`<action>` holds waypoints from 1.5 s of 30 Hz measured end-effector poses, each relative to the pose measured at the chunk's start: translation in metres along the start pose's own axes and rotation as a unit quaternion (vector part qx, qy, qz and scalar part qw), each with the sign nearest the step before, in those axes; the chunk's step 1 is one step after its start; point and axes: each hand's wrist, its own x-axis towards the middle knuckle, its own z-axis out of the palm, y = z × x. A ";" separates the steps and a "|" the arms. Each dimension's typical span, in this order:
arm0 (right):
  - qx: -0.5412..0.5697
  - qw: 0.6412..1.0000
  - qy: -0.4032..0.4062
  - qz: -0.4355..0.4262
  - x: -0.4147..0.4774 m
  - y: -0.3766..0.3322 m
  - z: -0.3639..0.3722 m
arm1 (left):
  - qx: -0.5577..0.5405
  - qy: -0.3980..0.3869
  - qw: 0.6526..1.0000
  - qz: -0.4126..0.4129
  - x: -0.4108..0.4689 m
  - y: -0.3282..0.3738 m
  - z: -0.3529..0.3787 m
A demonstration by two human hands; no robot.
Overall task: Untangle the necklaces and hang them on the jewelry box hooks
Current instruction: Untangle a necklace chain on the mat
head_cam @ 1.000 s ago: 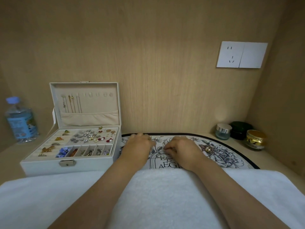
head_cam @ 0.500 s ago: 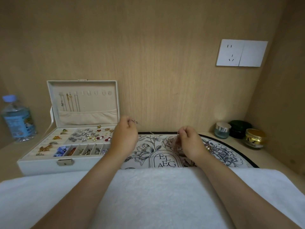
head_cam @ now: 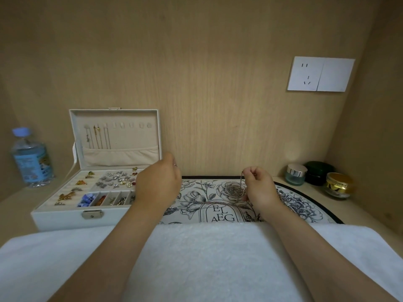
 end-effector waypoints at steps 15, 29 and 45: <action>0.159 0.985 -0.033 -0.054 -0.008 -0.026 -0.012 | -0.118 -0.249 0.952 0.132 -0.030 0.014 0.040; -0.071 0.994 0.031 -0.076 -0.004 -0.007 -0.023 | -0.235 -0.243 0.941 0.009 -0.032 0.017 0.038; -0.576 0.802 -0.047 -0.149 -0.005 0.004 -0.018 | 0.146 -0.124 0.973 0.125 -0.017 0.007 0.020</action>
